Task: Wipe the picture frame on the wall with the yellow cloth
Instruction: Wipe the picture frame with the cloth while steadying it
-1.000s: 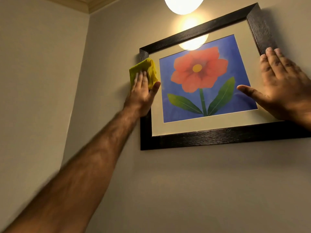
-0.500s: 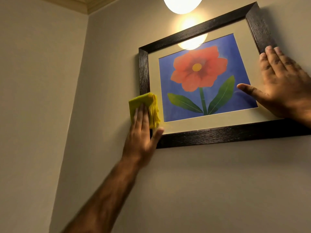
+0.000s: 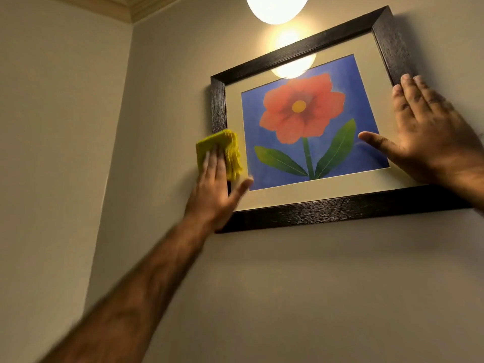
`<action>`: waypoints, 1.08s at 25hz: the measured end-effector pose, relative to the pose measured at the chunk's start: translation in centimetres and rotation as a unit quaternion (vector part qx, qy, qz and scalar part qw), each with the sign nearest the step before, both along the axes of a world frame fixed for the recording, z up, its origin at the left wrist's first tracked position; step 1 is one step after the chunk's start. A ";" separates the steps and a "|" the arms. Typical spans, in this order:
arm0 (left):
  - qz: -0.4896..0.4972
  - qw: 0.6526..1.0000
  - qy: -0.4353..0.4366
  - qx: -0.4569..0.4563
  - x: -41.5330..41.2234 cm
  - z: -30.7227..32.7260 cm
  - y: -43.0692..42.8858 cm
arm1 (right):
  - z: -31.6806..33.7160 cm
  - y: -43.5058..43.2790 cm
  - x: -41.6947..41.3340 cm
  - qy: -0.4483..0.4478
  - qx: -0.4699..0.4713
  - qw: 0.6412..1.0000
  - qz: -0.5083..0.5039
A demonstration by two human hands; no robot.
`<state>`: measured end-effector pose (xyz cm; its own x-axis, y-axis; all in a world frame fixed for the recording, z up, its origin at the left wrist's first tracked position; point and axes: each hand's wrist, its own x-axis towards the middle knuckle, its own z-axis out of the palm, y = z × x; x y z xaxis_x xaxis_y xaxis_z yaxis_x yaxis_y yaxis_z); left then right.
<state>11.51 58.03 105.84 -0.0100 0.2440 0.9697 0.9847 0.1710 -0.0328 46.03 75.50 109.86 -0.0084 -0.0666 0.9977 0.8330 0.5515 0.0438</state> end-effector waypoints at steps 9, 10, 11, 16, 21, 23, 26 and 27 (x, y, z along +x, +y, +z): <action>-0.029 0.999 -0.043 0.006 0.9 9.7 0.5 | -0.1 -0.3 0.1 -0.001 -0.012 1.000 -0.009; -0.025 0.999 -0.035 0.010 0.7 7.7 0.7 | -0.1 -0.3 0.1 -0.003 -0.012 1.000 -0.010; -0.022 0.999 -0.027 0.013 0.5 5.4 0.8 | -0.2 -0.3 0.1 -0.005 -0.011 1.000 -0.009; -0.025 1.000 0.006 0.000 -0.7 -6.9 0.5 | -0.1 -0.2 0.0 -0.003 -0.012 1.000 -0.016; -0.014 0.999 -0.006 -0.048 -1.0 -11.6 -0.5 | 0.0 -0.2 0.0 -0.002 -0.008 1.000 -0.018; -0.011 0.999 -0.006 -0.039 -1.0 -8.8 -0.5 | -0.1 -0.2 -0.1 -0.001 -0.006 1.000 -0.017; -0.028 1.000 -0.012 -0.008 -0.2 -0.7 0.0 | -0.1 -0.3 0.0 -0.006 -0.007 1.000 -0.019; -0.026 0.999 -0.019 -0.003 0.2 2.3 0.1 | -0.1 -0.3 0.0 -0.009 -0.008 1.000 -0.019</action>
